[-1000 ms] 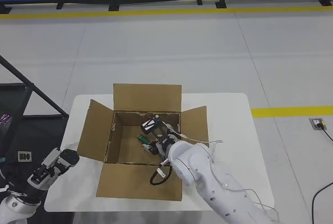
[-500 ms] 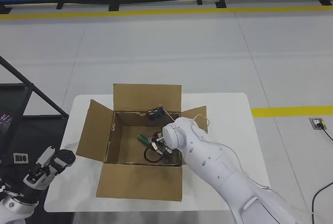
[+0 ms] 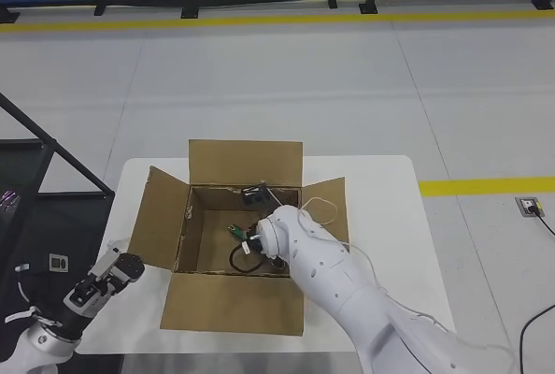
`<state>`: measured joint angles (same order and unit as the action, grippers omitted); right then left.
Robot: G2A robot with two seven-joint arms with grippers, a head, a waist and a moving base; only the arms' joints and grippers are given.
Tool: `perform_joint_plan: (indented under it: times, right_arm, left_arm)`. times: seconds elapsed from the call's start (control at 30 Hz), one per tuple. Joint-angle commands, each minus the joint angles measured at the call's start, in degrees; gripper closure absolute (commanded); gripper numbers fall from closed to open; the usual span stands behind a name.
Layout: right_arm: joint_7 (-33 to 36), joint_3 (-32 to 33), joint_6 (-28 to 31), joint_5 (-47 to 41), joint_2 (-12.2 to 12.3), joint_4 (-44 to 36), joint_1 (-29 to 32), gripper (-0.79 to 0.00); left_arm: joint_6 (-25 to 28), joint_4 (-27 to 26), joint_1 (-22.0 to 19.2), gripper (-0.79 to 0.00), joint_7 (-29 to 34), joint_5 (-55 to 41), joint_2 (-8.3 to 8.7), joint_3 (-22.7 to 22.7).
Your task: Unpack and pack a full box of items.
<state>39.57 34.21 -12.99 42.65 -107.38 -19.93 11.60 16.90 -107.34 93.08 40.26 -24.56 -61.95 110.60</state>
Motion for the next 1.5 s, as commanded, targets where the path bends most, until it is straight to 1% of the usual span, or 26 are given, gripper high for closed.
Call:
perform_joint_plan:
  times: [0.0,0.2,0.23,0.27,0.3,0.33,0.37,0.43,0.47,0.57,0.7,0.77,0.83,0.87,0.9,0.97,1.0,1.13,1.2,1.27,1.3,1.33,1.47]
  right_arm:
    - [-0.9,0.0,-0.4,-0.2,-0.7,1.4,-0.2,-0.785]
    - [-2.4,0.3,-1.9,-0.9,-2.4,4.6,-0.9,-0.785]
    - [-2.6,0.4,-2.0,-0.9,-2.6,5.0,-1.0,-0.757]
    - [-3.0,0.4,-2.1,-0.9,-2.7,5.4,-1.0,-0.622]
    - [-3.6,0.5,-2.1,-0.9,-2.9,5.7,-1.1,-0.542]
    - [-4.0,0.6,-2.2,-0.9,-3.1,6.1,-1.1,-0.511]
    - [-4.1,0.6,-2.3,-0.9,-3.2,6.5,-1.1,-0.508]
    - [-4.6,0.7,-2.8,-0.8,-3.4,7.2,-1.1,-0.554]
    - [-4.8,0.7,-3.2,-0.5,-3.6,7.4,-1.2,-0.557]
    - [-5.3,0.6,-4.6,0.1,-4.0,8.0,-1.2,-0.610]
    - [-5.9,0.8,-5.2,0.4,-4.4,8.4,-1.2,-0.619]
    - [-6.0,0.9,-4.9,0.4,-4.6,8.8,-1.3,-0.646]
    - [-6.1,1.0,-4.6,0.5,-4.7,9.1,-1.4,-0.643]
    - [-6.1,1.1,-4.5,0.4,-4.7,9.3,-1.4,-0.613]
    - [-6.3,1.2,-4.4,0.4,-4.8,9.5,-1.5,-0.563]
    - [-6.3,1.5,-3.9,0.3,-4.8,9.9,-1.6,-0.459]
    - [-6.4,1.6,-3.6,0.3,-4.8,10.1,-1.6,-0.391]
    - [-6.5,1.9,-3.1,0.2,-4.8,10.5,-1.7,-0.345]
    - [-6.5,2.1,-2.8,0.3,-4.8,10.6,-1.7,-0.296]
    - [-6.4,2.2,-2.6,0.3,-4.8,10.7,-1.7,-0.194]
    - [-6.4,2.3,-2.4,0.4,-4.8,10.7,-1.7,-0.086]
    - [-6.6,2.4,-2.2,0.5,-4.7,10.6,-1.8,0.000]
    - [-7.5,2.3,-1.3,1.3,-4.8,9.5,-2.3,0.000]
  left_arm:
    - [0.1,-0.1,0.2,-0.785,-0.1,0.2,-0.01,-0.1]
    - [0.2,-0.3,0.6,-0.785,-0.4,0.0,-0.03,0.2]
    - [0.1,-0.3,0.7,-0.785,-0.5,0.0,-0.03,0.2]
    - [0.1,-0.4,0.7,-0.785,-0.5,0.1,-0.03,0.2]
    - [0.1,-0.4,0.7,-0.785,-0.6,0.1,-0.03,0.2]
    - [0.1,-0.4,0.8,-0.785,-0.6,0.0,-0.03,0.2]
    - [0.2,-0.4,0.8,-0.785,-0.5,0.1,-0.02,0.2]
    - [0.2,-0.6,0.9,-0.785,-0.4,0.3,-0.02,0.2]
    - [0.2,-0.6,0.9,-0.785,-0.5,0.3,-0.02,0.2]
    - [0.4,-0.9,1.2,-0.785,-0.2,0.4,-0.01,0.2]
    - [0.7,-1.0,1.5,-0.785,0.0,1.1,-0.01,-0.1]
    - [0.8,-1.1,1.6,-0.785,0.0,1.4,-0.01,-0.3]
    - [0.8,-1.1,1.6,-0.785,-0.1,1.4,-0.02,-0.4]
    - [0.8,-1.1,1.6,-0.785,-0.1,1.6,-0.01,-0.4]
    - [0.8,-1.2,1.6,-0.785,-0.2,1.7,-0.01,-0.4]
    - [0.8,-1.2,1.6,-0.785,-0.2,1.7,0.00,-0.4]
    - [0.8,-1.2,1.6,-0.785,-0.2,1.7,0.00,-0.4]
    - [0.8,-1.3,1.7,-0.785,-0.5,1.7,-0.01,-0.3]
    - [0.8,-1.3,1.8,-0.785,-0.6,1.8,-0.01,-0.3]
    - [0.8,-1.4,1.8,-0.785,-0.7,1.9,-0.01,-0.3]
    - [0.8,-1.4,1.8,-0.785,-0.7,1.9,0.00,-0.3]
    - [0.7,-1.3,1.8,-0.785,-0.7,1.9,0.00,-0.4]
    - [0.2,-1.1,1.4,-0.785,-0.8,2.3,0.04,-0.5]
